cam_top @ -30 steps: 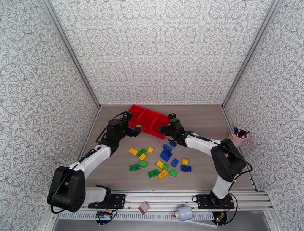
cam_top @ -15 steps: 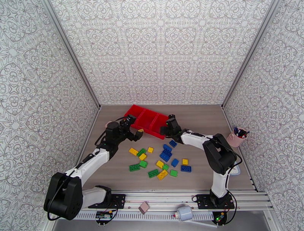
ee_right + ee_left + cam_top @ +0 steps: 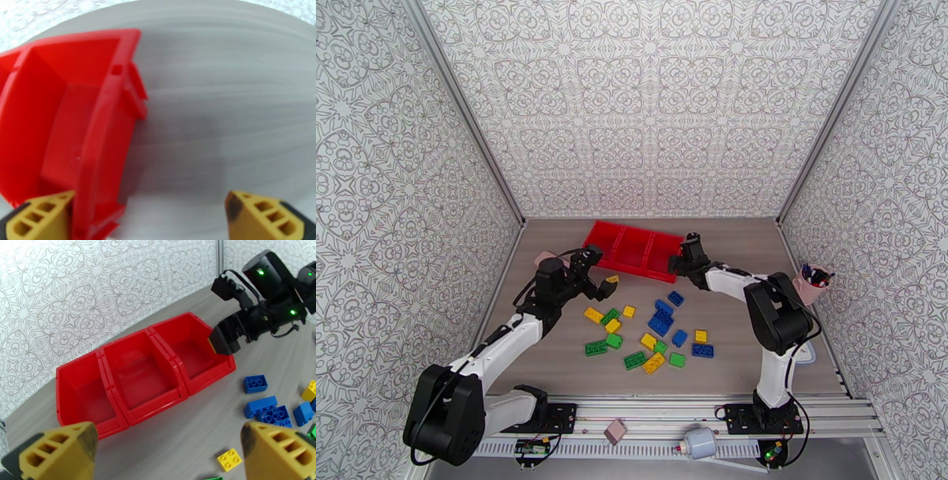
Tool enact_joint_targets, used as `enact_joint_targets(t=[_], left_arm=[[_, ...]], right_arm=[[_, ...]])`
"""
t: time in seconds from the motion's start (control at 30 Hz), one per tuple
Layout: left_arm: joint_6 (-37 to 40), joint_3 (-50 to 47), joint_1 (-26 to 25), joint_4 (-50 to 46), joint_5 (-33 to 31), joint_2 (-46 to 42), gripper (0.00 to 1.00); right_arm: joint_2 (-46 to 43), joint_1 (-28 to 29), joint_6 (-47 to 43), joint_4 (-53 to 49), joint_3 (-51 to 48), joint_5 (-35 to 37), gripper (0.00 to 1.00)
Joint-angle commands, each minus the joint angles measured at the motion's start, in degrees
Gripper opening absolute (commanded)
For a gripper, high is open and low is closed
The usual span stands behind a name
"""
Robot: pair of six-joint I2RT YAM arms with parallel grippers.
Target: Sort the legos into containers by color
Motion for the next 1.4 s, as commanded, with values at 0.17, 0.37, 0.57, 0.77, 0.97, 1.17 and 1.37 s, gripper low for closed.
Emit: enact_joint_targets(t=[0.17, 0.37, 0.57, 0.77, 0.97, 1.17, 1.37], left_arm=[[-0.1, -0.8, -0.8, -1.0, 5.0, -1.8, 1.0], [-1.6, -2.8, -2.1, -0.9, 4.1, -3.6, 1.0], [-2.2, -1.5, -5.2, -9.0, 1.7, -7.7, 1.0], [-5.5, -3.6, -9.0, -12.6, -0.5, -14.8, 1.0], [-8.3, -8.1, -11.4, -8.4, -0.5, -16.7, 1.0], [-5.2, -13.1, -11.7, -5.6, 1.5, -19.0, 1.0], [-1.5, -12.4, -12.2, -6.5, 4.3, -16.4, 1.0]], right_arm=[[1.0, -6.4, -3.5, -4.4, 5.1, -3.7, 0.98], [-1.1, -7.9, -8.4, -7.3, 6.4, -6.4, 1.0], [-11.0, -6.1, -14.5, -9.1, 0.3, -15.0, 1.0], [-18.5, -1.5, -25.0, -20.1, -3.1, -21.6, 0.99], [-18.6, 3.2, -26.7, -31.9, -1.3, -22.5, 0.98], [-13.2, 4.4, -27.5, -37.1, 2.9, -23.5, 0.77], [-7.8, 4.5, -28.3, -39.4, 6.4, -22.6, 0.68]])
